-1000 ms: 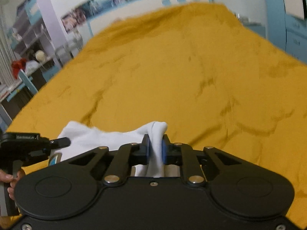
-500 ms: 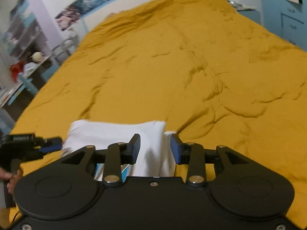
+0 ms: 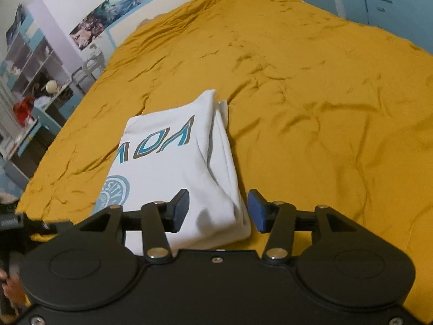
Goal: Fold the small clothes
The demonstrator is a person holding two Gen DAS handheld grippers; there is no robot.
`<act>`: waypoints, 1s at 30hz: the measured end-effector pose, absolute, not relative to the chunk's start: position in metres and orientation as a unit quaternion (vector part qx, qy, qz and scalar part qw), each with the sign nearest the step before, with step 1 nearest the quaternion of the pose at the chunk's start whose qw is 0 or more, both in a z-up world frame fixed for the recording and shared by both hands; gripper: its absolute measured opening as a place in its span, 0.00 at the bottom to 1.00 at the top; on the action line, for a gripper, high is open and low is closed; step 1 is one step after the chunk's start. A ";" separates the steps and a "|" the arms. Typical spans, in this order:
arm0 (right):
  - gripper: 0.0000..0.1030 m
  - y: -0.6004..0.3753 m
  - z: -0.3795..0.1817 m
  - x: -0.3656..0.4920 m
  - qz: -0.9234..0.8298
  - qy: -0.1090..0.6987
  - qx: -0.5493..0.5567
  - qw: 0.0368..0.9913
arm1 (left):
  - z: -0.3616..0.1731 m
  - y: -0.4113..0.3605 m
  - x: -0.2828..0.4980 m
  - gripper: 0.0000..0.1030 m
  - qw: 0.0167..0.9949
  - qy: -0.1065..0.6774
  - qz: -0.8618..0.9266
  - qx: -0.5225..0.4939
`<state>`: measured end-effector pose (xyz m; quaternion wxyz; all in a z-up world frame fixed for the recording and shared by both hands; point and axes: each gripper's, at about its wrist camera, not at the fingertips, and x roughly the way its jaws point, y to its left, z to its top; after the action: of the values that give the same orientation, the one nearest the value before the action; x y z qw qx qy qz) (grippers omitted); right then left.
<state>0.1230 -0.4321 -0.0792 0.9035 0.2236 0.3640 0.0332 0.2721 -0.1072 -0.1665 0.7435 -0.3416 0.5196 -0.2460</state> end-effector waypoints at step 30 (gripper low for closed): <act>0.22 -0.413 -0.065 0.110 0.035 0.320 0.170 0.931 | -0.131 -0.112 0.262 0.29 0.782 0.510 -0.243 -0.264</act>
<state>0.1104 -0.4130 -0.0646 0.9313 0.1696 0.3204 0.0347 0.2616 -0.1115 -0.1313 0.7819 -0.2639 0.5098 -0.2430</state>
